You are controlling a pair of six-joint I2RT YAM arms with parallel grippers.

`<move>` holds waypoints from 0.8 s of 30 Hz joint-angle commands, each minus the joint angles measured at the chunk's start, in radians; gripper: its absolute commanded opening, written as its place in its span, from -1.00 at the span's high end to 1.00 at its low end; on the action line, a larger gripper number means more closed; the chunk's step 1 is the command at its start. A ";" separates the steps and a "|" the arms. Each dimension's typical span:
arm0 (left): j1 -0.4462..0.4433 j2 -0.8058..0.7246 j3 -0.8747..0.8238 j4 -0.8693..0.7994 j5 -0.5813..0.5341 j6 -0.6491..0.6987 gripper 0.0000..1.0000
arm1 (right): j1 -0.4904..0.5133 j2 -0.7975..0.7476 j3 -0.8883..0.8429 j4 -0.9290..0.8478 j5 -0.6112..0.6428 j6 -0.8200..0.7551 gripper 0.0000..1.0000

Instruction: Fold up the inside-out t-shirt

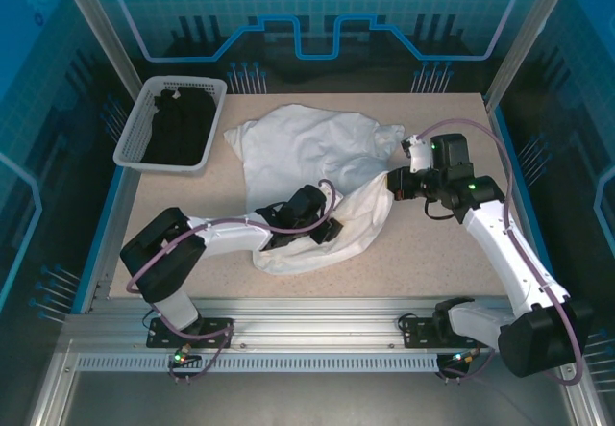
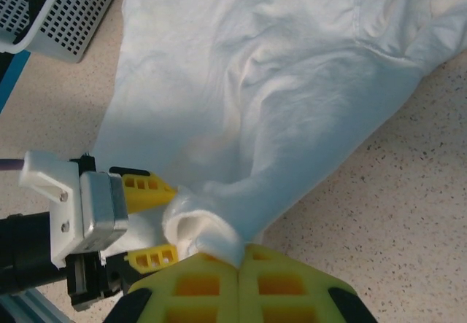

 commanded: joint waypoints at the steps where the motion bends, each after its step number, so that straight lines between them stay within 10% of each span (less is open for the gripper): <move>1: 0.018 0.012 0.011 0.048 -0.014 0.012 0.11 | 0.001 0.000 0.026 -0.030 0.022 -0.022 1.00; 9: 0.077 0.046 0.058 0.036 0.090 -0.008 1.00 | -0.005 0.041 0.024 -0.011 0.169 -0.031 0.81; 13: 0.091 -0.047 0.108 -0.051 0.221 -0.118 1.00 | 0.029 0.055 0.031 -0.016 0.476 0.012 0.03; 16: 0.096 -0.127 0.133 -0.130 0.286 -0.176 1.00 | 0.182 -0.111 -0.169 0.251 0.349 -0.140 -0.24; 19: 0.115 -0.183 0.159 -0.203 0.320 -0.213 1.00 | 0.301 -0.220 -0.377 0.509 0.108 -0.203 -0.29; 24: 0.165 -0.233 0.246 -0.340 0.409 -0.258 1.00 | 0.542 -0.138 -0.565 0.846 0.256 -0.264 -0.25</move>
